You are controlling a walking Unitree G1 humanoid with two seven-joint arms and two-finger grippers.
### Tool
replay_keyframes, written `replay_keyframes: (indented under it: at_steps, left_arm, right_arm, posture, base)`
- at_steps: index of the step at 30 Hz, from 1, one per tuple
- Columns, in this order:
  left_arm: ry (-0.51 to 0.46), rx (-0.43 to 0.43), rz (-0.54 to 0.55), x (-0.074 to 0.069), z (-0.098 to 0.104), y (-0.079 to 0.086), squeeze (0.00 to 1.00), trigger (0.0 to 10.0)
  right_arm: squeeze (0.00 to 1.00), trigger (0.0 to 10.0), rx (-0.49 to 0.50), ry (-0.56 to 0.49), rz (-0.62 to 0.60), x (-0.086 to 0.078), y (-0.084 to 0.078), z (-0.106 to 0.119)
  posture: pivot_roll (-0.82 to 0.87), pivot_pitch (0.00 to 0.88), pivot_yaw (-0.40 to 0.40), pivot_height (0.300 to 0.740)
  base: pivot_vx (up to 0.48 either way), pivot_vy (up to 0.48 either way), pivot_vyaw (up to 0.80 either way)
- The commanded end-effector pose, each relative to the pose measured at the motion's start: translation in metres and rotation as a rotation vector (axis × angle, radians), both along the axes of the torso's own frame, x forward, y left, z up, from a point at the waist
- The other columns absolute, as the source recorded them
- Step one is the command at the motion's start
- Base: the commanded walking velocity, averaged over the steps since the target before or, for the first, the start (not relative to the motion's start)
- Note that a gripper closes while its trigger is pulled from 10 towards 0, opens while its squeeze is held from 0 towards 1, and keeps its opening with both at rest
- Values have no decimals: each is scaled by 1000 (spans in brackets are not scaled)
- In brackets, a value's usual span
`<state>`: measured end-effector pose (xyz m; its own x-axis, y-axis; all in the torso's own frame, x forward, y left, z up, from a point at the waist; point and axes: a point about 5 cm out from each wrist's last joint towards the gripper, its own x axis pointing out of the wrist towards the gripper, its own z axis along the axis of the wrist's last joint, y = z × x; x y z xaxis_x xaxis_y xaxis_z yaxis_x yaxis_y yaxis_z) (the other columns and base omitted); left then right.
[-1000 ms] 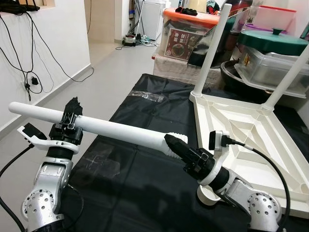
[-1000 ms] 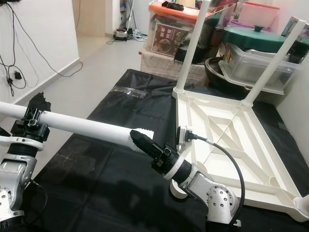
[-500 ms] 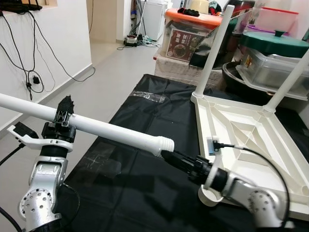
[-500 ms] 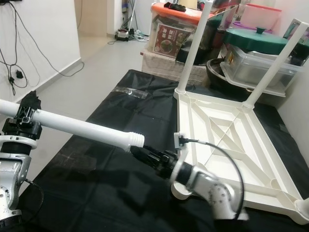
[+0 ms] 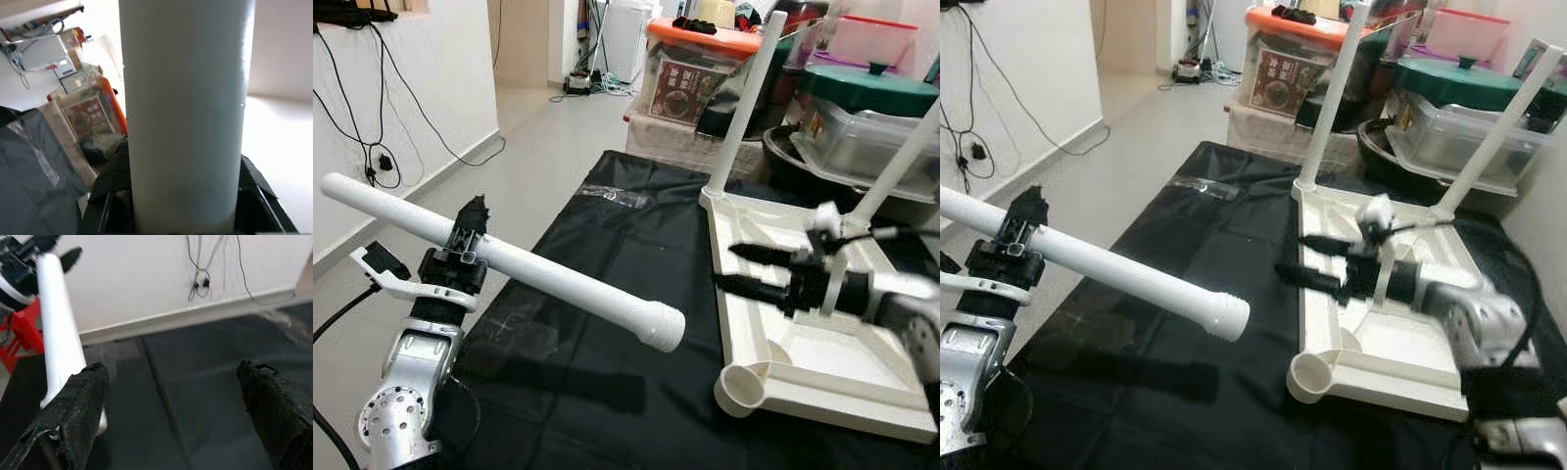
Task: Building children table
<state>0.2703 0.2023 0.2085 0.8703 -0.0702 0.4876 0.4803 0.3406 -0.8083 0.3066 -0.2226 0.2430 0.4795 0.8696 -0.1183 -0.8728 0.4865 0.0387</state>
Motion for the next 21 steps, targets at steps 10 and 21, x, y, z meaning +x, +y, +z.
replay_keyframes:
  at_steps: [10,21]
  left_arm:
    - [13,91,-19,5,1,-12,0,0]
    - [30,161,-29,6,0,-21,0,0]
  right_arm:
    - [0,10000,-214,-2,265,-4,92,7]
    - [0,10000,-411,-10,205,10,131,-3]
  posture:
    - [52,0,-118,740]
    - [50,0,-118,740]
  base:
    - [0,0,0]
    - [0,0,0]
